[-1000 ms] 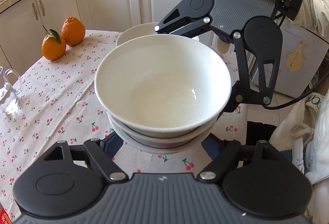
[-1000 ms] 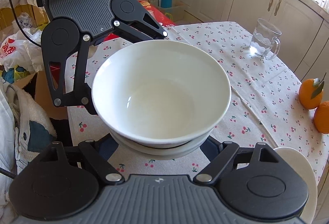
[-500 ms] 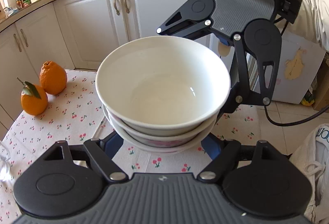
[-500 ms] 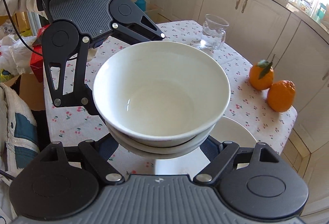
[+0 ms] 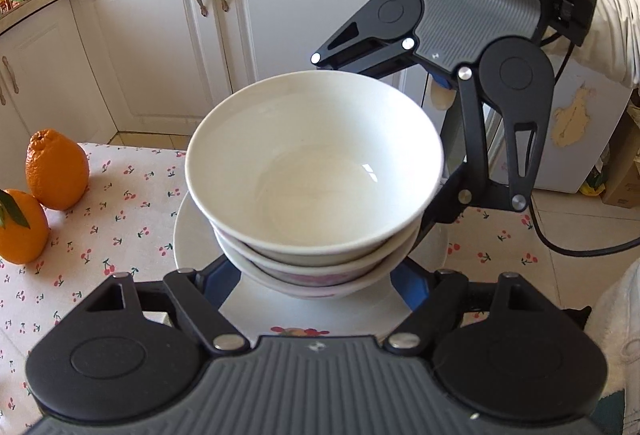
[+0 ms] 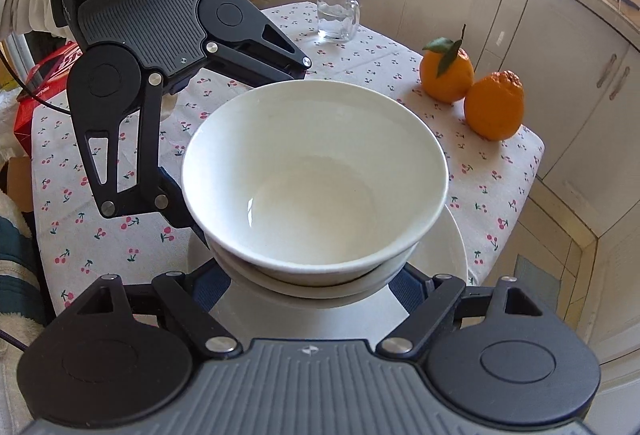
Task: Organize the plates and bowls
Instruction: 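Lower the bowl stack onto the plate stack and open both tools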
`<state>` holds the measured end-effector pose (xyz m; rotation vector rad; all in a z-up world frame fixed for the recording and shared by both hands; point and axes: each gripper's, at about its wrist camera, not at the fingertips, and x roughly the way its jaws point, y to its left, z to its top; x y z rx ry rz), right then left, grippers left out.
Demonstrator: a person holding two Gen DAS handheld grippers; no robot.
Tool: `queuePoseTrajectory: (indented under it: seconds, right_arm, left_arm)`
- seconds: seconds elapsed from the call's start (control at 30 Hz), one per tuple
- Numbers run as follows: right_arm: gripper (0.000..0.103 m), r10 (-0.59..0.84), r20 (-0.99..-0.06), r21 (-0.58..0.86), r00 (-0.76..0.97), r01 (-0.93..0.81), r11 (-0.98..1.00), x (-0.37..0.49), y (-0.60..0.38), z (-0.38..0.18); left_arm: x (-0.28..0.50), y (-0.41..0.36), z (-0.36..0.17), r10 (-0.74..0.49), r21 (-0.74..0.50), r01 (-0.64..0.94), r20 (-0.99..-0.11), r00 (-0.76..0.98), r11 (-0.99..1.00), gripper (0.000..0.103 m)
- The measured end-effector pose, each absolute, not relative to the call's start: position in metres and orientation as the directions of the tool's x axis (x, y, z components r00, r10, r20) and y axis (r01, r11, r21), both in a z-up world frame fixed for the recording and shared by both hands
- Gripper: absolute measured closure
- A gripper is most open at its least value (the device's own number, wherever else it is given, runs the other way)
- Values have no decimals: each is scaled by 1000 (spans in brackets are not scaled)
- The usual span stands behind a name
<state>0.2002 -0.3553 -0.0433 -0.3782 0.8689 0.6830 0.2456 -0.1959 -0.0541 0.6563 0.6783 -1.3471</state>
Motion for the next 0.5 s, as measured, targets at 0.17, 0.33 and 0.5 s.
queuePoseTrajectory:
  seconds: [0.17, 0.33, 0.5]
  right_arm:
    - [15, 395, -803, -16, 447, -679, 734, 205, -360, -48]
    - [15, 398, -803, -6, 444, -674, 739, 208, -362, -49]
    - [14, 383, -803, -22, 456, -666, 746, 205, -360, -49]
  left_arm:
    - [251, -200, -56, -643, 18, 994, -762, 85, 110, 22]
    - [247, -199, -55, -642, 38, 994, -760, 97, 105, 22]
    - [239, -195, -52, -651, 73, 991, -748, 132, 116, 18]
